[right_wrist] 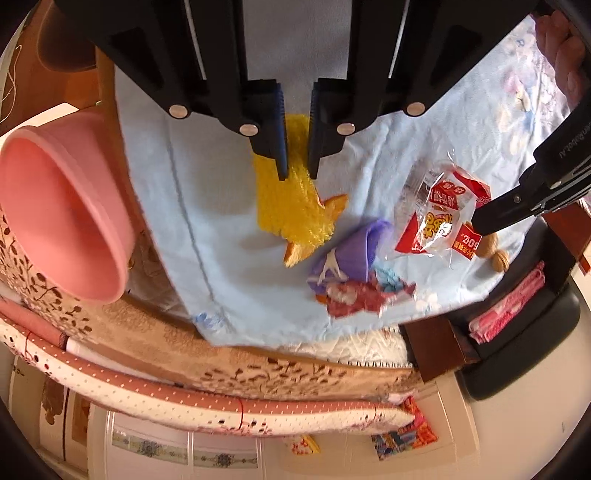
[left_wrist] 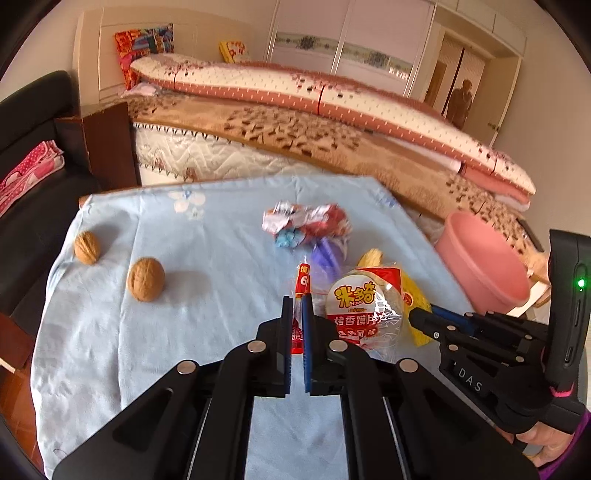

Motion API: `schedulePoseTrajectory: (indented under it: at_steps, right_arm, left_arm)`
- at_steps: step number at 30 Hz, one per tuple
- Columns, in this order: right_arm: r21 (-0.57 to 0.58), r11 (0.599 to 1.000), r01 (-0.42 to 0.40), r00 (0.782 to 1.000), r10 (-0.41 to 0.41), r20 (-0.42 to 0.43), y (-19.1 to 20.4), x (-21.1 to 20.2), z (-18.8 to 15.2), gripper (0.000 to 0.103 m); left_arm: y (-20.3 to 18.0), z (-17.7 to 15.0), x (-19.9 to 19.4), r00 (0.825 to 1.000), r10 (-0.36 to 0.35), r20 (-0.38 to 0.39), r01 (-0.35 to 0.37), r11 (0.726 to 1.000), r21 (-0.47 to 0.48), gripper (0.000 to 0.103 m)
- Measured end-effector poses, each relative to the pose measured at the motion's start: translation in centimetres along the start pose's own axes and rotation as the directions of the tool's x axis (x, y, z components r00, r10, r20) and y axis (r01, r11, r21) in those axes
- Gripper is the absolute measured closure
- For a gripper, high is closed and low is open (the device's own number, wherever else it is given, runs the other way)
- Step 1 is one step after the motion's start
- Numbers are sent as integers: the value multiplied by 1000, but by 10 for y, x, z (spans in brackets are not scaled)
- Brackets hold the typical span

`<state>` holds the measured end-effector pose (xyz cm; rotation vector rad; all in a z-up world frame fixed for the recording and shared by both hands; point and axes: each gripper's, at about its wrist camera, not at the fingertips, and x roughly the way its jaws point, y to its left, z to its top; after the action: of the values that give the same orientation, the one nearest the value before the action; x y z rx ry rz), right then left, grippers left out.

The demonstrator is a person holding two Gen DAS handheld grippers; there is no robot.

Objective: Collect trash
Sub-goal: 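Lift and carry the snack bag and yellow net in both grippers over the bucket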

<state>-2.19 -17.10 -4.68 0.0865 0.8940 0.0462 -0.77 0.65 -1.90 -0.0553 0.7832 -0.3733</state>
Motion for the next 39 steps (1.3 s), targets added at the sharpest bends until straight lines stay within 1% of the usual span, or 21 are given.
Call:
schedulePoseTrajectory:
  at_steps: [6,10,13,20,26,31,39]
  right_arm:
    - [11,999,36,993,-37,115,-11,-36,13,93]
    - [22,996,88,979,-91,185,-22,-58,22,93]
    - [38,991,128,966,-134,219,-33,-69,26,93]
    - [120,982,147,952,-174,251,-71,-87,29,93]
    - [161,975,152,942,-193,275,-96,-100,31,93]
    - [200,967,158,931,-213,297,-119,-110,32,93]
    - [260,949,181,924,-255,286,-154,-109,29,93]
  left_arm:
    - [-20,11,-18,995,-21,93,19,999,29,99]
    - [-40,20,-29,986,-24,164,15,998,57,99]
    - [-52,26,-33,980,-35,194,22,998,67,99]
    - [-80,39,-27,977,-59,206,43,996,84,99]
    - [-103,46,-22,972,-87,218,68,993,94,99]
    - [-121,50,-17,969,-114,221,89,989,121,99]
    - [-154,55,-1,966,-155,208,122,979,162,99]
